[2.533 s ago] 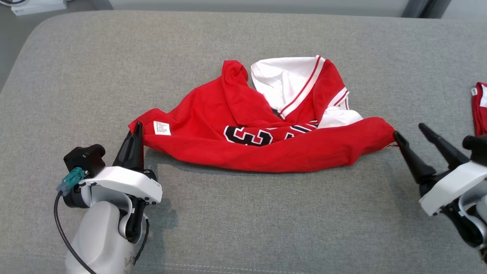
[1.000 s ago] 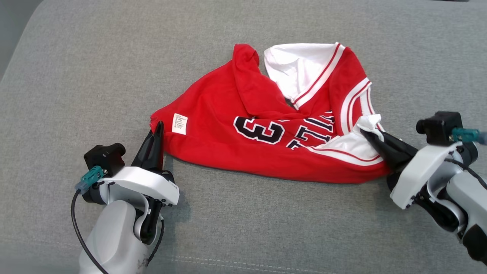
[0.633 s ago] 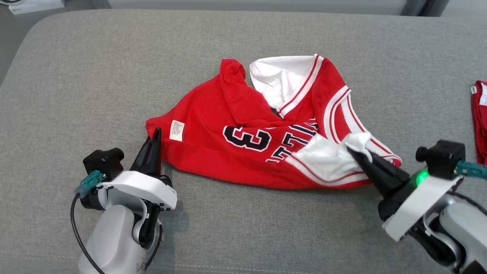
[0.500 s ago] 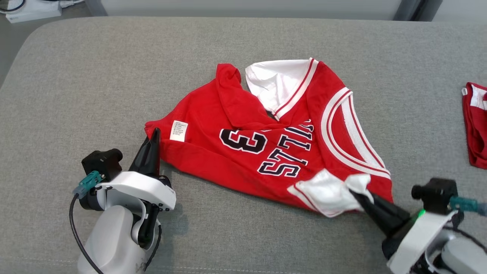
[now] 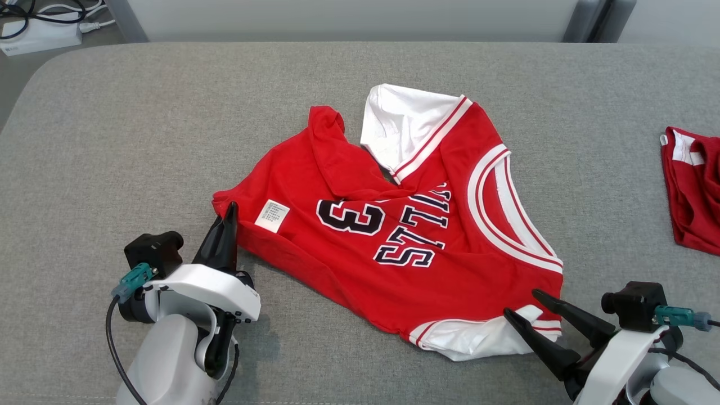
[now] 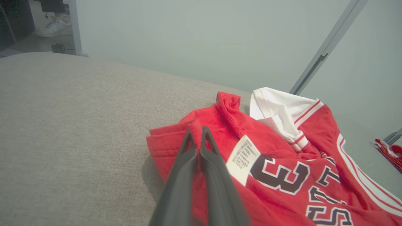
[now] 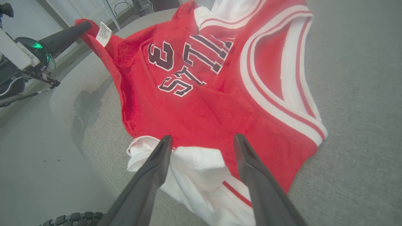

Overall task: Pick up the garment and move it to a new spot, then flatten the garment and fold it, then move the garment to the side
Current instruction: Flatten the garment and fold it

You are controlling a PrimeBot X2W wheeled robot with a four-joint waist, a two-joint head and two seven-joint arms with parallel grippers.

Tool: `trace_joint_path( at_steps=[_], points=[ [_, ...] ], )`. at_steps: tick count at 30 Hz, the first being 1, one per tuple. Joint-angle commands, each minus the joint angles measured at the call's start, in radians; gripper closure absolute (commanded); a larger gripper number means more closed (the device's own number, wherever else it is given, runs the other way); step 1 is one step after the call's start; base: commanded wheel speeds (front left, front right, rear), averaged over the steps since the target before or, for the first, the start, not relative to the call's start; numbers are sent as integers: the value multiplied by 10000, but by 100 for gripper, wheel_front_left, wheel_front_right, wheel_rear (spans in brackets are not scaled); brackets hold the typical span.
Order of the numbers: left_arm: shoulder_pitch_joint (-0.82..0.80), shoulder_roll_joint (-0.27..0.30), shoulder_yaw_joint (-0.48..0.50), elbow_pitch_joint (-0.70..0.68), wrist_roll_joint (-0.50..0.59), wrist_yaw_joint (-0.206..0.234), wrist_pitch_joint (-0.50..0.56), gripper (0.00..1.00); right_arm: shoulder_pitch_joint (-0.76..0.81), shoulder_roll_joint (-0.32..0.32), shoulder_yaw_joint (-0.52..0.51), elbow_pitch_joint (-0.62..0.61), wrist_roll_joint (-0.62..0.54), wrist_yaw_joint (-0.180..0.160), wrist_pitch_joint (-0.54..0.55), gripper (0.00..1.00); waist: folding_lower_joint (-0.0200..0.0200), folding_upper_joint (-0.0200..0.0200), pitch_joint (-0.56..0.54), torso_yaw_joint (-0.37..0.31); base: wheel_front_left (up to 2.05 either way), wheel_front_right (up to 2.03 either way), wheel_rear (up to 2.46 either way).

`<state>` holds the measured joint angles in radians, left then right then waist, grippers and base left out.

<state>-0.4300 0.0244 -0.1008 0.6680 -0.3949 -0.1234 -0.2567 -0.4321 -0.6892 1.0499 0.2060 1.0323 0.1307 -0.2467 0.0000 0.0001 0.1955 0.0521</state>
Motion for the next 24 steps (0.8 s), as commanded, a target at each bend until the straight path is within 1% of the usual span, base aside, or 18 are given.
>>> trace_joint_path(
  at_steps=[1,4,8,14,19,24],
  points=[
    [43,259,232,-184,113,-73,-51,100,-92,-337,52,-268,26,0,-125,0,0,-1,-39,-12,0,0,0],
    [70,259,206,-196,85,-73,-51,100,-70,-411,8,-350,88,0,-135,0,0,-1,-57,-23,0,0,0],
    [94,258,130,-194,16,-73,-51,100,115,-764,-62,-447,175,0,-144,0,0,-1,-91,-71,0,0,0],
    [99,258,45,-169,-20,-73,-51,100,283,-1110,298,-829,489,0,38,0,0,-1,-125,-241,0,0,0],
    [97,258,42,-126,-17,-73,-51,100,340,-1132,626,-1024,803,0,386,0,0,-1,-165,-347,0,0,0],
    [61,258,-19,-125,-32,-73,-51,100,279,-946,612,-318,732,0,526,0,0,-1,-205,-357,0,0,0]
  ],
)
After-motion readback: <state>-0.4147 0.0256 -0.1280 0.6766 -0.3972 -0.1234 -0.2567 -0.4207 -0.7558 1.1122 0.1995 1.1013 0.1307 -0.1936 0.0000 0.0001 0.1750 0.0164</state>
